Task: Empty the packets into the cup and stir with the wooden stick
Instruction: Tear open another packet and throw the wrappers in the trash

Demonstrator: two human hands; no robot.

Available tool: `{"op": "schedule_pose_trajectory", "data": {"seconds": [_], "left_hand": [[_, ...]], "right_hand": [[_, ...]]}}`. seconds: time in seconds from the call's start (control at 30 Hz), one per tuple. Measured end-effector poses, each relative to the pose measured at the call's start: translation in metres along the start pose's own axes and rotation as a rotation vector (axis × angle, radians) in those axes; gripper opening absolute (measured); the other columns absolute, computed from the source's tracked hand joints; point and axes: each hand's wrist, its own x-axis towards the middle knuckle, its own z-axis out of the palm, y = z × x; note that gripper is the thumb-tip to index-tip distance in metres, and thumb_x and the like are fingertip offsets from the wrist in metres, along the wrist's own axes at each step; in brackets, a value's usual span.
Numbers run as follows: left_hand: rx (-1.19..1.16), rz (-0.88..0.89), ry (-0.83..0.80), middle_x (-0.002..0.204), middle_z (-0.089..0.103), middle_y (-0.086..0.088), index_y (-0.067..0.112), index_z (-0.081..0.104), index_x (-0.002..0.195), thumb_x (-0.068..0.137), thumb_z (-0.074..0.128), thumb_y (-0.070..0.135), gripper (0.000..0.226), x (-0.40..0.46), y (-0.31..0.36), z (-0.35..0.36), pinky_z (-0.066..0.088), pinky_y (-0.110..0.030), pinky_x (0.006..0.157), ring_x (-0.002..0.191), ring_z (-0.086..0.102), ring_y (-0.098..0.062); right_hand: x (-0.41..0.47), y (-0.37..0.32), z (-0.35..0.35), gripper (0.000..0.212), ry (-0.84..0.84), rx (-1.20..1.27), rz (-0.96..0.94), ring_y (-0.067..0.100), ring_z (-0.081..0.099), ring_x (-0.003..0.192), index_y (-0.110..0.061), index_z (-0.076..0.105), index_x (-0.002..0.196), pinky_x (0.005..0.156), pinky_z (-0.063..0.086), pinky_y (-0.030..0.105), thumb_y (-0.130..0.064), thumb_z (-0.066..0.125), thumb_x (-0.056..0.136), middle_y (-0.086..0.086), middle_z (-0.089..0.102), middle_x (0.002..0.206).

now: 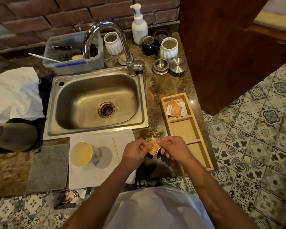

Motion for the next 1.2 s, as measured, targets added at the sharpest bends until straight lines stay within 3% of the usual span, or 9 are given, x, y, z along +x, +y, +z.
{"op": "schedule_pose_trajectory", "data": {"seconds": [0.27, 0.37, 0.5, 0.67, 0.8, 0.97, 1.2], "left_hand": [[-0.092, -0.092, 0.050, 0.068, 0.065, 0.007, 0.019, 0.069, 0.082, 0.094, 0.068, 0.031, 0.017, -0.013, 0.009, -0.007, 0.042, -0.021, 0.059, 0.062, 0.058, -0.007], [-0.261, -0.156, 0.080, 0.062, 0.063, 0.005, 0.017, 0.067, 0.080, 0.095, 0.067, 0.028, 0.018, -0.021, 0.017, -0.015, 0.044, -0.028, 0.058, 0.054, 0.054, -0.009], [-0.521, -0.150, 0.133, 0.064, 0.067, -0.009, -0.006, 0.059, 0.089, 0.098, 0.063, 0.023, 0.030, -0.036, 0.023, -0.030, 0.039, -0.026, 0.050, 0.045, 0.045, -0.013], [-0.620, -0.091, 0.203, 0.068, 0.069, -0.016, -0.002, 0.056, 0.085, 0.099, 0.062, 0.021, 0.028, -0.058, 0.025, -0.051, 0.037, -0.018, 0.038, 0.037, 0.043, -0.010], [-0.681, -0.078, 0.268, 0.067, 0.068, -0.014, 0.002, 0.059, 0.081, 0.097, 0.065, 0.028, 0.031, -0.078, 0.008, -0.070, 0.037, -0.022, 0.043, 0.041, 0.043, -0.013], [-0.800, -0.077, 0.329, 0.066, 0.066, -0.010, 0.000, 0.068, 0.092, 0.096, 0.066, 0.029, 0.029, -0.116, -0.022, -0.096, 0.033, -0.021, 0.043, 0.042, 0.039, -0.013], [-0.894, -0.111, 0.496, 0.062, 0.064, -0.004, 0.004, 0.070, 0.091, 0.096, 0.066, 0.028, 0.025, -0.190, -0.097, -0.144, 0.031, -0.022, 0.043, 0.046, 0.039, -0.012]], "right_hand": [[-0.018, 0.000, -0.006, 0.022, -0.103, 0.378, 0.060, 0.010, 0.041, 0.039, -0.004, 0.076, 0.105, 0.034, 0.030, 0.020, -0.022, 0.068, 0.098, 0.007, 0.067, 0.066], [-0.022, -0.004, -0.006, 0.020, -0.148, 0.480, 0.099, 0.009, 0.041, 0.040, -0.003, 0.074, 0.110, 0.034, 0.030, 0.019, -0.018, 0.066, 0.099, 0.006, 0.065, 0.066], [-0.024, -0.016, 0.000, 0.013, -0.206, 0.586, 0.068, 0.008, 0.041, 0.040, -0.005, 0.070, 0.095, 0.034, 0.031, 0.018, -0.017, 0.066, 0.098, 0.005, 0.059, 0.064], [-0.027, -0.038, 0.017, 0.014, -0.230, 0.701, -0.017, 0.007, 0.040, 0.040, -0.010, 0.062, 0.089, 0.035, 0.030, 0.018, -0.020, 0.072, 0.091, 0.002, 0.052, 0.061], [-0.037, -0.054, 0.041, 0.013, -0.267, 0.696, -0.044, 0.007, 0.039, 0.041, -0.011, 0.068, 0.094, 0.037, 0.028, 0.019, -0.023, 0.071, 0.090, 0.001, 0.053, 0.061], [-0.053, -0.065, 0.081, 0.012, -0.281, 0.651, -0.067, 0.007, 0.037, 0.039, -0.010, 0.072, 0.097, 0.033, 0.028, 0.017, -0.018, 0.064, 0.099, 0.002, 0.053, 0.063], [-0.093, -0.069, 0.181, 0.010, -0.341, 0.569, -0.103, 0.008, 0.033, 0.036, -0.005, 0.068, 0.099, 0.032, 0.025, 0.017, -0.012, 0.062, 0.098, 0.005, 0.051, 0.059]]}}
